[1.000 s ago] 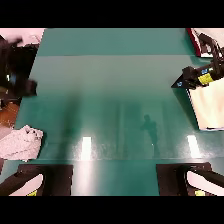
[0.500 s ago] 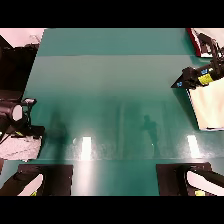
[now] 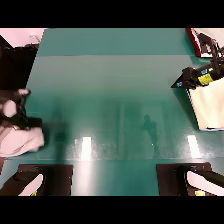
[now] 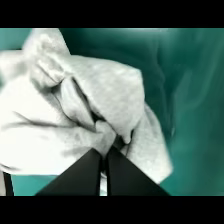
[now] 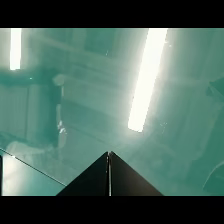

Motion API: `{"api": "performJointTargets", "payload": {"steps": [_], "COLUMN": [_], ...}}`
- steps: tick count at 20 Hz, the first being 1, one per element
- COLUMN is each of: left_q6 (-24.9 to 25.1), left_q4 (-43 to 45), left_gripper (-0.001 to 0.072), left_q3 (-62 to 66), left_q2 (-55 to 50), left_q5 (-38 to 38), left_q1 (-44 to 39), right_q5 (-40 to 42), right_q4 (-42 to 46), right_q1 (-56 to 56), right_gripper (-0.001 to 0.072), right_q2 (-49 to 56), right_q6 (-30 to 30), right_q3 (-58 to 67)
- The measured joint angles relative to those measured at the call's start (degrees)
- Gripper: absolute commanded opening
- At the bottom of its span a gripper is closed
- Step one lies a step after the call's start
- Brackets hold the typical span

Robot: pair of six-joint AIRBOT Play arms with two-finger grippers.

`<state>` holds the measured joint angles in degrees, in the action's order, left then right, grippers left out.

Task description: Fold the shirts.

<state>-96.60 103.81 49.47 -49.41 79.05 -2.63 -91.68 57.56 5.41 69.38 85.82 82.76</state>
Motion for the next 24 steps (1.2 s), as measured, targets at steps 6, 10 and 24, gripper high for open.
{"api": "performJointTargets", "payload": {"steps": [6, 10, 24], "left_q6": [12.81, 17.77, 24.00], "left_q4": [-19.93, -31.08, -42.86], "left_gripper": [0.0021, 0.0021, 0.0548], "left_q3": [28.13, 36.50, 39.71], "left_q2": [0.92, 0.35, -30.25], "left_q5": [-2.05, -9.20, -16.37], "left_q1": [-5.95, -13.20, -22.16], "right_q5": [0.15, 0.42, 4.50], "right_q4": [-0.09, -0.57, -0.87], "right_q1": [0.00, 0.09, 0.42], "right_gripper": [0.0015, 0.0015, 0.0015], "right_q2": [0.00, 0.00, 0.00], "right_q6": [0.00, 0.02, 0.04], "right_q3": [0.00, 0.39, 14.10]}}
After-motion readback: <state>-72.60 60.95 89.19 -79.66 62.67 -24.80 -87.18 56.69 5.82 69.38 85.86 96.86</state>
